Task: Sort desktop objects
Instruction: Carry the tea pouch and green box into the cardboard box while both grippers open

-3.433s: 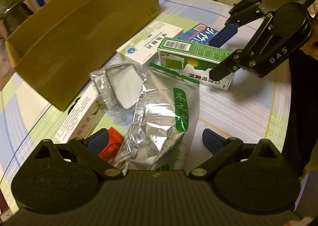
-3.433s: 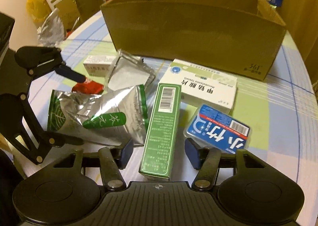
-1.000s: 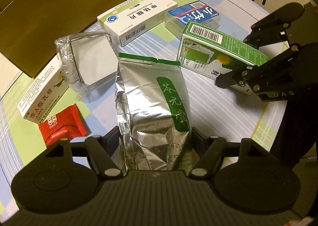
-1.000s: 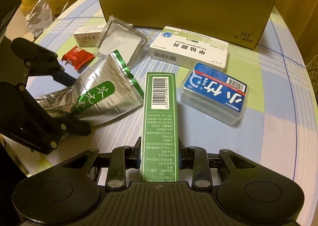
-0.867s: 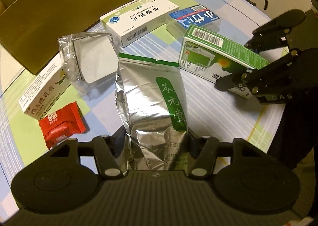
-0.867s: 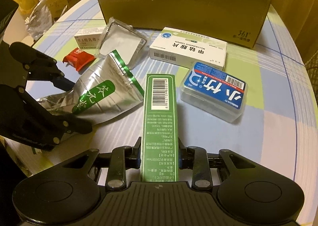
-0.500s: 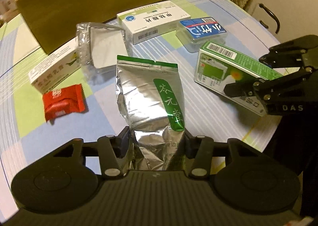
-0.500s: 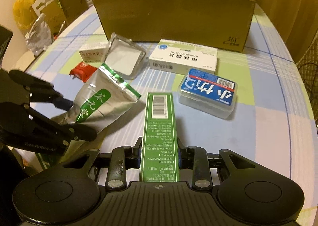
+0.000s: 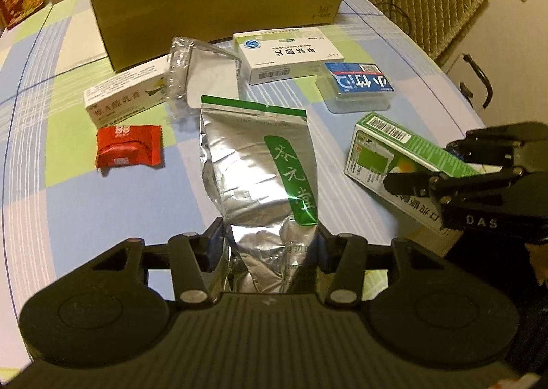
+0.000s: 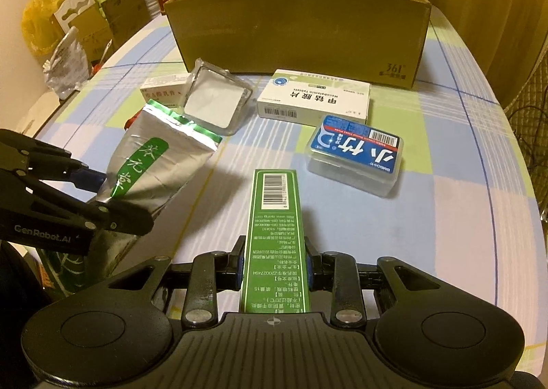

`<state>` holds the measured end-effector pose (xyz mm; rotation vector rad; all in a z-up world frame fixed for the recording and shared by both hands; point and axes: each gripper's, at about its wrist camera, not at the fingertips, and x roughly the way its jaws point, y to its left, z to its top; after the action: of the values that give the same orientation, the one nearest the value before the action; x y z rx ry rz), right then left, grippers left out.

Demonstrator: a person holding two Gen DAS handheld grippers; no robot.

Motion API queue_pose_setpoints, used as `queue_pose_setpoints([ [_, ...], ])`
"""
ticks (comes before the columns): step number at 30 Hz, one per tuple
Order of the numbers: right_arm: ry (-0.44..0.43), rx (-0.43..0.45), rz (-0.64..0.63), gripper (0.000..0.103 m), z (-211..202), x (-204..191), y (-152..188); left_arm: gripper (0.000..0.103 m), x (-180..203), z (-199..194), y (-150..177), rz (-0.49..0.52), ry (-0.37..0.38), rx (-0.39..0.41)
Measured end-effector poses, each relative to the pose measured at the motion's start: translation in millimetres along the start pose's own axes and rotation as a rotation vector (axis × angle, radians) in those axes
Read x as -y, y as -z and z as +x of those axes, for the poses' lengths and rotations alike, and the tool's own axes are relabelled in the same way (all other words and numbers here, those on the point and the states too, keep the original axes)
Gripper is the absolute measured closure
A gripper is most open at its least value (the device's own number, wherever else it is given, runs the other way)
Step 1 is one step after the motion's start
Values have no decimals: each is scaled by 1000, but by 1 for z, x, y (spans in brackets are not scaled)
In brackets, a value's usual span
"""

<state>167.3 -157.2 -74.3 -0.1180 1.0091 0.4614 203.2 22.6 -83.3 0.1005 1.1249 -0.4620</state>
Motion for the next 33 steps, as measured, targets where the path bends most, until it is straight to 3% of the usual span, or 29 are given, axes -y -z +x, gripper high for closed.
queue_pose_setpoints([
  [13, -7, 106, -7, 75, -28, -4, -22, 57, 2, -16, -9, -50, -9, 50],
  [33, 12, 230, -49, 75, -71, -2, -59, 57, 14, -56, -49, -136, -49, 136],
])
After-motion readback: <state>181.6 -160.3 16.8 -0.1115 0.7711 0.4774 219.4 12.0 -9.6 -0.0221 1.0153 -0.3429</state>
